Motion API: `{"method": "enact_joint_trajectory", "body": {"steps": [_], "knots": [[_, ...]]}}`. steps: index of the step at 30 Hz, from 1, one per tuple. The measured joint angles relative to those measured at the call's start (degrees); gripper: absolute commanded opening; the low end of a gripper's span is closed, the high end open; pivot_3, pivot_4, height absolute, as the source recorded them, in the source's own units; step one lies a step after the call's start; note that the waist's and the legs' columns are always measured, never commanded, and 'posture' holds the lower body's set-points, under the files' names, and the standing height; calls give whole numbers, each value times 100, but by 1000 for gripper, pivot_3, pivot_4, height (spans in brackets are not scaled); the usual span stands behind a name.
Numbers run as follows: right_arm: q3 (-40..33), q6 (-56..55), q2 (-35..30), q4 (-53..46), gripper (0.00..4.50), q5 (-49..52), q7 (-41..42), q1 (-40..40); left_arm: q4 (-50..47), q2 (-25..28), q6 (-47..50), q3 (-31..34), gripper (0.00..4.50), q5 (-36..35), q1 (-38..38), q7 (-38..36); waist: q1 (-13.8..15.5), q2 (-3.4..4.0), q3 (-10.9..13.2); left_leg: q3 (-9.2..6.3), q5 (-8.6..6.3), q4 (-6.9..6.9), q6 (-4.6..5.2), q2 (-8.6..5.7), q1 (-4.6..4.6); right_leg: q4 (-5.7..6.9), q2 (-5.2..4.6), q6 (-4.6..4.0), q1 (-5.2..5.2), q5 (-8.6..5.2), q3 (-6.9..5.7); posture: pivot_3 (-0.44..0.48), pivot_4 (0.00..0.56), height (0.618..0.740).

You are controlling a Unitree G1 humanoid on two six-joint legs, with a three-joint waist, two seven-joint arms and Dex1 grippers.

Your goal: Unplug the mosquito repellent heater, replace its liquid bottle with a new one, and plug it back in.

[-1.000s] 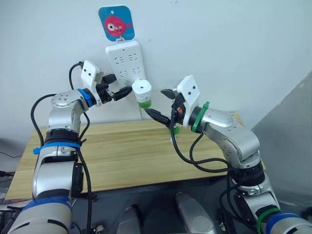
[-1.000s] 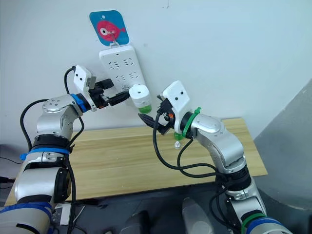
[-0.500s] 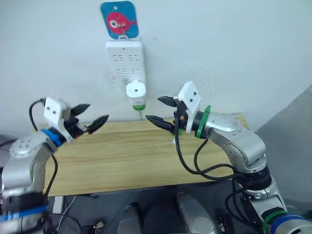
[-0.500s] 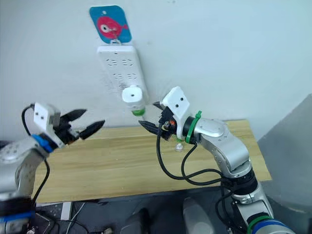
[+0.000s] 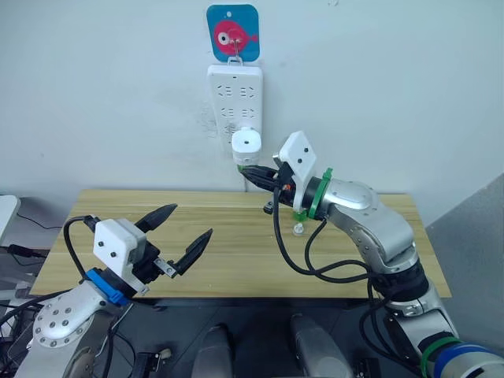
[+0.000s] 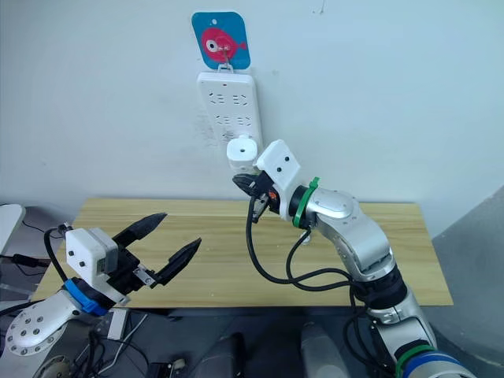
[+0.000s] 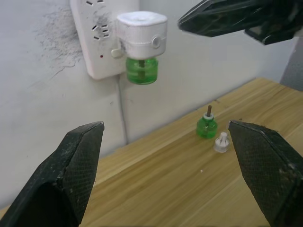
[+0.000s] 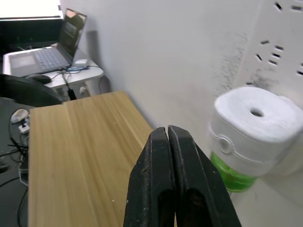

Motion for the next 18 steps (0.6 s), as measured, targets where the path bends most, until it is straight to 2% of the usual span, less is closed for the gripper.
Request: {"method": "enact_joint_trajectory", "body": {"steps": [2,18], "knots": [[3,-82,52,168,44,-75,-68,-53,-23,-38,0,-128,4500,13,-33,90,0,0,0,-1,-1,-2,-1,0,-1,0,0,28,0,15,-1,-92,214,733],[11,-362,349,839,44,-492,-210,-104,9,-40,49,-493,4500,10,-413,337,2,0,1,-6,-4,-12,-3,1,-2,1,3,33,-3,17,-6,-84,219,733]]}}
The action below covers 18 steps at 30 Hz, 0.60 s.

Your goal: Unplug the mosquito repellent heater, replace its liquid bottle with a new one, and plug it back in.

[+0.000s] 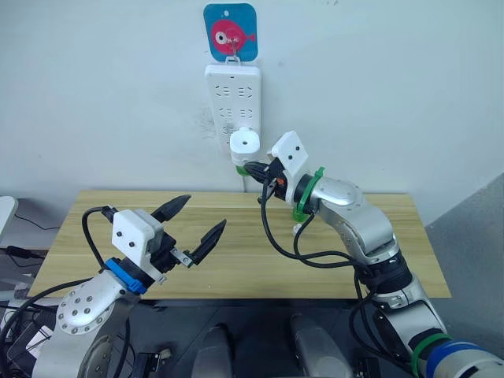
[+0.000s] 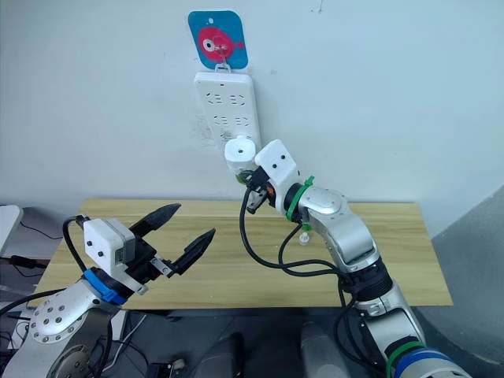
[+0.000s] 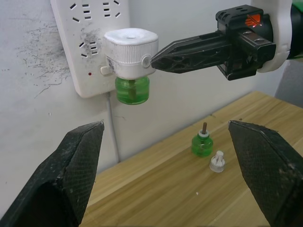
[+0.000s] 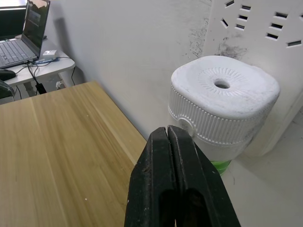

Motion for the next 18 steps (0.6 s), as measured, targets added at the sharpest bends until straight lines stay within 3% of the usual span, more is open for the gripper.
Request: {"method": "enact_joint_trajectory", "body": {"steps": [18], "knots": [[-170,24,260,247,44,1,-152,-119,0,0,-1,-50,4500,0,21,-5,-2,0,0,-1,0,3,0,0,0,0,0,0,1,0,1,-91,222,733]]}}
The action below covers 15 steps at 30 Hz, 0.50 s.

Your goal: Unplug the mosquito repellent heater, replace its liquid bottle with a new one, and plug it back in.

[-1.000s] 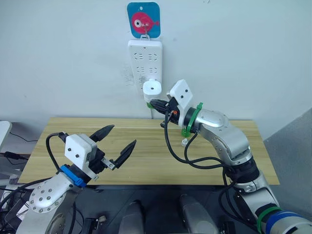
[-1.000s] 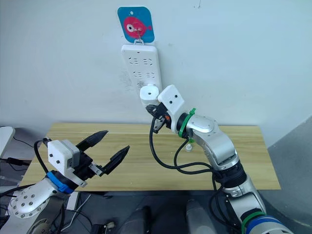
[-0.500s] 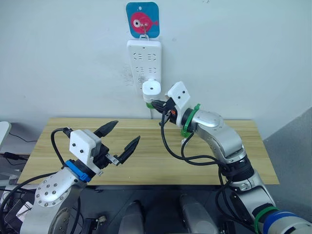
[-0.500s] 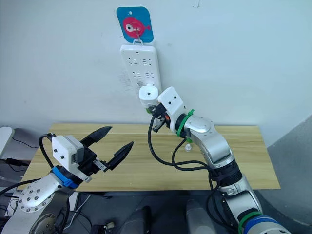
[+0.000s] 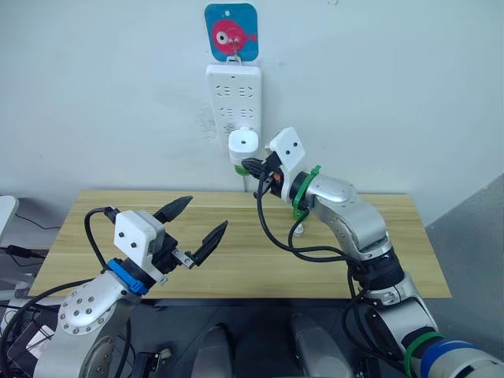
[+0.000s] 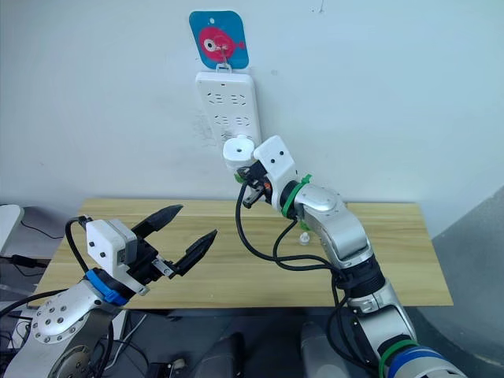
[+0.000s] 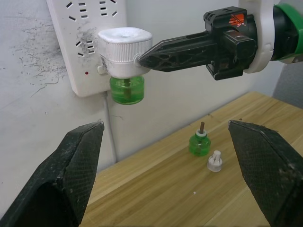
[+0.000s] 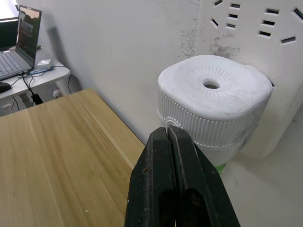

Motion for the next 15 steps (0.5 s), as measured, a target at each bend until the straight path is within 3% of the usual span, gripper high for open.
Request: {"method": "enact_joint_trajectory", "body": {"steps": [10,15], "knots": [[-29,15,-42,92,44,11,-136,-31,69,0,-7,-38,4500,1,-26,-13,2,0,0,0,1,33,1,-2,4,0,-2,-19,20,-7,7,-99,221,733],[-163,186,-322,-316,44,335,243,147,194,-5,-8,-69,4500,-22,-31,-15,1,0,0,1,1,29,1,-2,4,-3,-2,-15,21,-6,5,-100,203,733]]}}
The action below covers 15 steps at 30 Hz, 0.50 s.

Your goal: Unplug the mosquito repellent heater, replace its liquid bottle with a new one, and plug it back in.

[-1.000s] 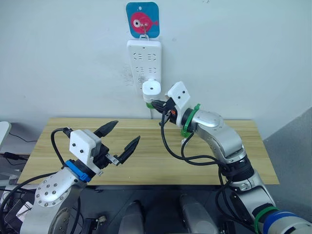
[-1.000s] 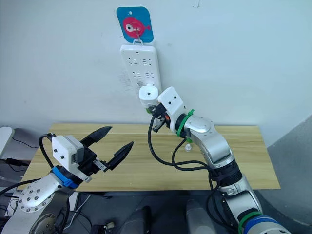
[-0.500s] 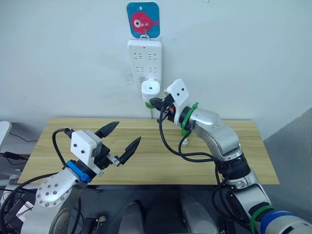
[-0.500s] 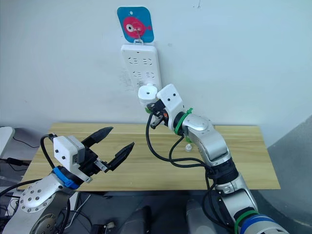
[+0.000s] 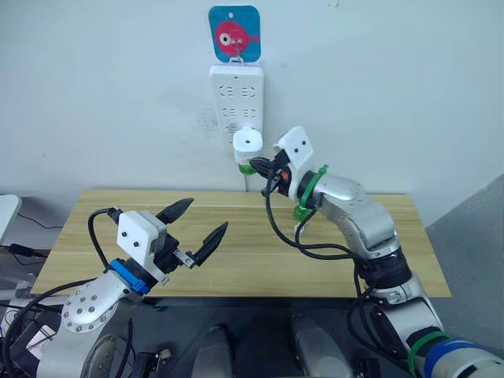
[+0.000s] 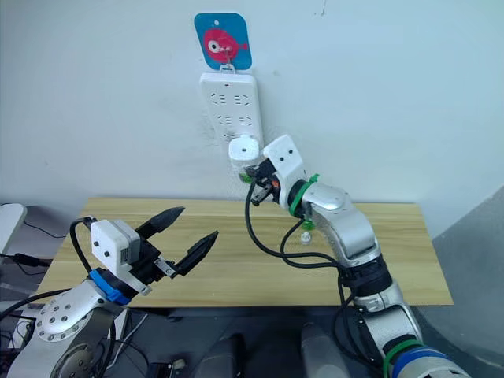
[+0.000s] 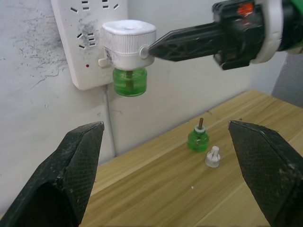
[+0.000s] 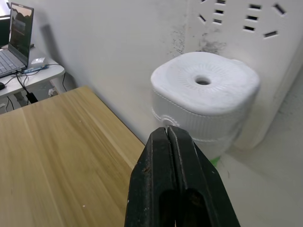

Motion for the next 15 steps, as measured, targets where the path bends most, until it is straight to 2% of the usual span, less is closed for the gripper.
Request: {"method": "enact_joint_trajectory", "body": {"steps": [4,6,7,9,15], "knots": [[-61,152,-189,-578,44,439,398,325,189,10,-78,0,4500,-2,-43,-53,-2,0,-1,-7,-4,-24,-3,2,0,2,2,19,-8,5,-9,-100,182,733],[-62,189,-531,-912,44,572,630,521,391,143,-207,23,4500,108,1,-167,-1,-3,-3,-10,-6,-33,-5,2,-1,2,3,19,-10,5,-11,-93,171,733],[-57,192,-733,-1045,197,571,737,601,504,254,-262,40,4500,164,39,-257,-1,-3,-4,-9,-6,-35,-6,1,-1,2,2,18,-12,4,-11,-86,165,733],[-10,52,-1396,-1297,646,491,1003,825,796,562,-303,170,4500,190,190,-564,2,-6,-8,-7,-7,-38,-7,0,-3,0,0,16,-16,2,-10,-75,150,733],[-265,-889,-2873,-1486,2788,326,1932,1583,1588,1438,-754,527,4500,169,484,-1853,5,-24,-32,3,-7,-37,-7,0,-3,1,-4,16,-20,-6,-11,-65,117,733]]}}
